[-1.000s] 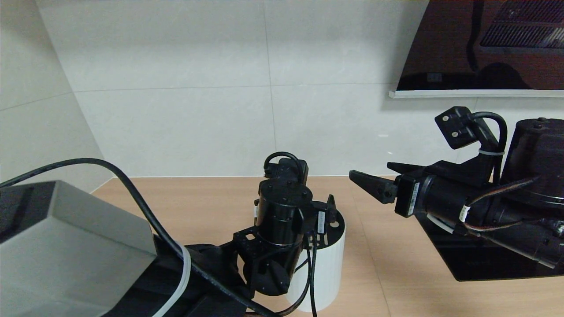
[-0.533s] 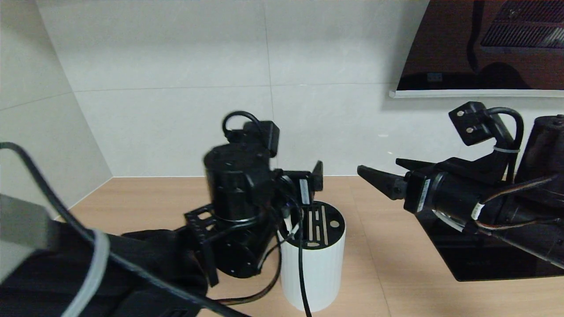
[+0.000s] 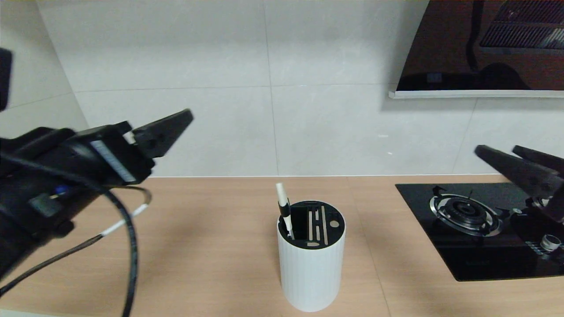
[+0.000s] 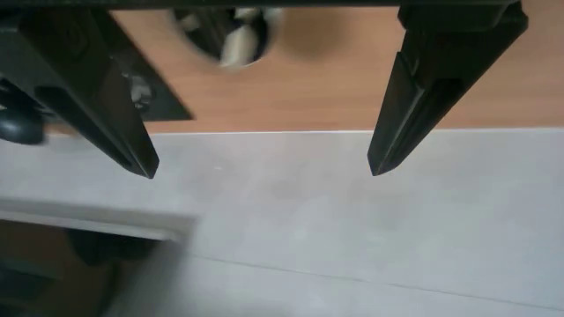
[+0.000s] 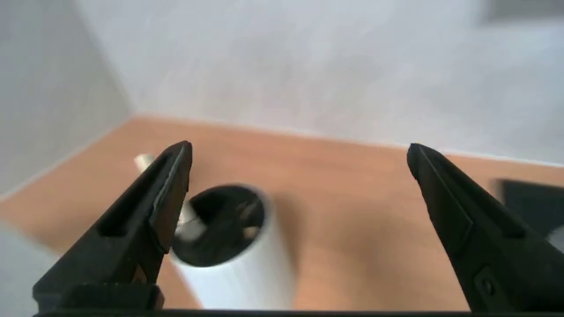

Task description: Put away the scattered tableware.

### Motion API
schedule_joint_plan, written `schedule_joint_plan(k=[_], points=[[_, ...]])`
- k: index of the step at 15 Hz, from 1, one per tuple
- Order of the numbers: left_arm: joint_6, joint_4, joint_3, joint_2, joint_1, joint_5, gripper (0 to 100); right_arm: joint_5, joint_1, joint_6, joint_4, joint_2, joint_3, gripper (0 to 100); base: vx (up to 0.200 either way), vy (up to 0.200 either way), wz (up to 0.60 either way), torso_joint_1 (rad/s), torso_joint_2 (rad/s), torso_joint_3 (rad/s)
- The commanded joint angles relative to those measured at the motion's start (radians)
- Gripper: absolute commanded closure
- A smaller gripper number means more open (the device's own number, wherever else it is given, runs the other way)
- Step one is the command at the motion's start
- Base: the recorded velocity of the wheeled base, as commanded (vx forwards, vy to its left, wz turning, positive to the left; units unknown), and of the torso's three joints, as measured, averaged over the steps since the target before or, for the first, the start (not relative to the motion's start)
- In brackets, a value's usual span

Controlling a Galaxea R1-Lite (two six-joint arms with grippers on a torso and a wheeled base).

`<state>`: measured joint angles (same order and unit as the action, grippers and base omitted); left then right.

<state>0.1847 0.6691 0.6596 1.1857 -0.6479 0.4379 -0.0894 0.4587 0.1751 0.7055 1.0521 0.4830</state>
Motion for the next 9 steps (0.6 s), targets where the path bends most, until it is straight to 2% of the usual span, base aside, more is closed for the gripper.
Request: schedule_joint_plan(k=[1, 2, 3, 5, 6, 7, 8, 9], points=[[-0.004, -0.201, -0.146, -0.405, 0.165, -0.013, 0, 0.005, -0.141, -0.003, -0.055, -0.363, -0.138, 0, 0.000, 0.000, 0.00, 0.000, 0.00, 0.000], [-0.004, -0.252, -0.155, -0.465, 0.188, -0.014, 0, 0.005, -0.155, -0.005, -0.104, -0.425, -0.139, 0, 0.000, 0.000, 0.00, 0.000, 0.00, 0.000], [-0.004, -0.381, -0.173, -0.600, 0.240, -0.018, 0, 0.005, -0.170, -0.019, -0.282, -0.577, -0.129, 0, 0.000, 0.000, 0.00, 0.000, 0.00, 0.000], [-0.004, -0.568, -0.184, -0.782, 0.321, -0.053, 0, -0.004, -0.172, -0.097, -0.561, -0.801, -0.093, 0, 0.000, 0.000, 0.00, 0.000, 0.00, 0.000], [-0.007, -0.741, -0.176, -0.945, 0.399, -0.125, 0, -0.020, -0.186, -0.128, -0.819, -0.943, -0.003, 0, 0.000, 0.000, 0.00, 0.000, 0.00, 0.000], [-0.022, -0.813, -0.163, -1.020, 0.422, -0.157, 0, -0.052, -0.201, -0.123, -0.911, -0.959, 0.040, 0, 0.000, 0.000, 0.00, 0.000, 0.00, 0.000], [-0.051, -0.875, -0.147, -1.085, 0.445, -0.171, 0, -0.128, -0.222, -0.120, -0.922, -0.954, 0.057, 0, 0.000, 0.000, 0.00, 0.000, 0.00, 0.000], [-0.056, -0.885, -0.146, -1.088, 0.465, -0.149, 0, -0.153, -0.273, -0.120, -0.925, -0.952, 0.052, 0, 0.000, 0.000, 0.00, 0.000, 0.00, 0.000]])
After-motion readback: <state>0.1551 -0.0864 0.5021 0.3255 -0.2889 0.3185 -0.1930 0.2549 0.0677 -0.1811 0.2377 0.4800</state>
